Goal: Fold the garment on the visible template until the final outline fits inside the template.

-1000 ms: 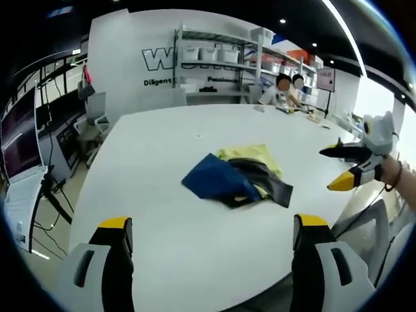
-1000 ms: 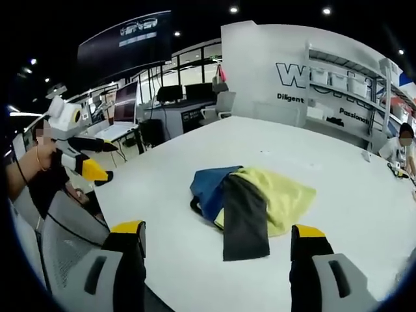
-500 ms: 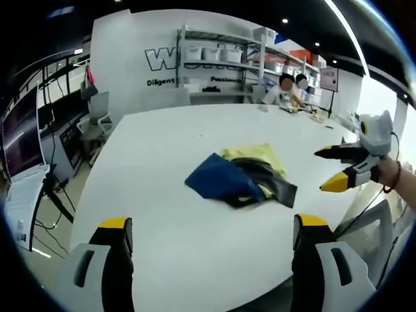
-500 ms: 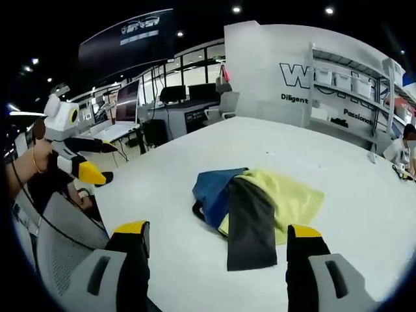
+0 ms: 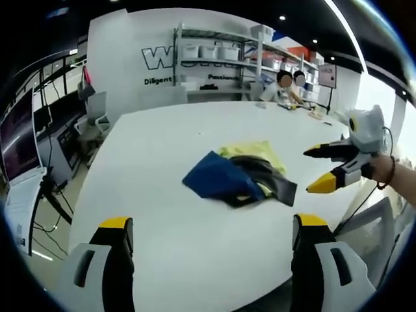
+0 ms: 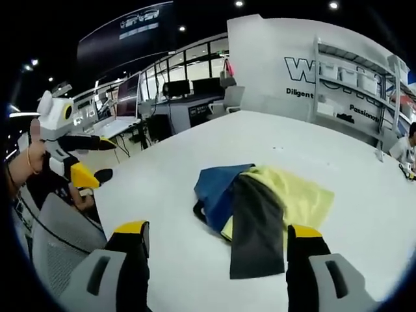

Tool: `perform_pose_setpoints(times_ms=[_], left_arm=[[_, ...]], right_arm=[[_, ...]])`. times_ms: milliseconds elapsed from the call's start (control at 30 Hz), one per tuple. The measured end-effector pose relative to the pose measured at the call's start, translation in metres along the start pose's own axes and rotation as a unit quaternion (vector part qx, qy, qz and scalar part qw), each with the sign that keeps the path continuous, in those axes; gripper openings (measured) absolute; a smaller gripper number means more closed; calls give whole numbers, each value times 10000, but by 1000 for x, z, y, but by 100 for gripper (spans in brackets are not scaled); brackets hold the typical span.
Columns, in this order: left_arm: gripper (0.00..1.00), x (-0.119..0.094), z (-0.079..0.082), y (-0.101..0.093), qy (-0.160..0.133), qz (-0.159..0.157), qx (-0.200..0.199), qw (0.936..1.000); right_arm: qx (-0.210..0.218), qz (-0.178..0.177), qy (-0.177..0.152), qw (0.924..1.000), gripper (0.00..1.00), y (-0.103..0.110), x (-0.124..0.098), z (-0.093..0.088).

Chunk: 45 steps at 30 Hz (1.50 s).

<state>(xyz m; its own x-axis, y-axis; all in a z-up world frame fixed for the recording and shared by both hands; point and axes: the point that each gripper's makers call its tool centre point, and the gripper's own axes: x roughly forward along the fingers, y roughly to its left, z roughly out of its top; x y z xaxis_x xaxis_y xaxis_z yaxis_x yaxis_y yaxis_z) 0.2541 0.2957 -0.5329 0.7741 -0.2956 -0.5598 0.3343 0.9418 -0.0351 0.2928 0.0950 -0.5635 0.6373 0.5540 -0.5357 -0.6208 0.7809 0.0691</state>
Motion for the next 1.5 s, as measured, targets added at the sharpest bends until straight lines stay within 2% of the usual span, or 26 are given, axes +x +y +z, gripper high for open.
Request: perform_pose_setpoints(times_ms=[333,467,600,800,933,1033,1133,1300,1500], left_arm=[[97,8,-3,1,84,-20,59,9999],[97,11,-3,7,82,128,48,9999],[97,12,-2,9,72,124,20,9999],[96,14,-3,10,98,133,30,9999],[97,16,-7,10,218,103,111,9996],[96,18,-9,12,248,119,92,9996],[95,20,-9,12,265,125,37,9996],[95,23,-7,12,230,130,31,9996],[94,27,-10,13,334,146,40,9993]], right_arm=[[-113,99,53,9999,79,-1,25,5],[-82,139,37,9999,75,-3,33,7],[-50,209,59,9998,74,-2,42,5],[-74,288,193,9994,66,-1,56,0],[-144,311,245,9991,61,-1,65,-2],[-200,516,323,9979,56,4,74,-5],[-197,594,338,9975,55,6,83,-7],[-283,536,419,9973,48,2,97,-9],[-214,610,494,9967,45,5,108,-11]])
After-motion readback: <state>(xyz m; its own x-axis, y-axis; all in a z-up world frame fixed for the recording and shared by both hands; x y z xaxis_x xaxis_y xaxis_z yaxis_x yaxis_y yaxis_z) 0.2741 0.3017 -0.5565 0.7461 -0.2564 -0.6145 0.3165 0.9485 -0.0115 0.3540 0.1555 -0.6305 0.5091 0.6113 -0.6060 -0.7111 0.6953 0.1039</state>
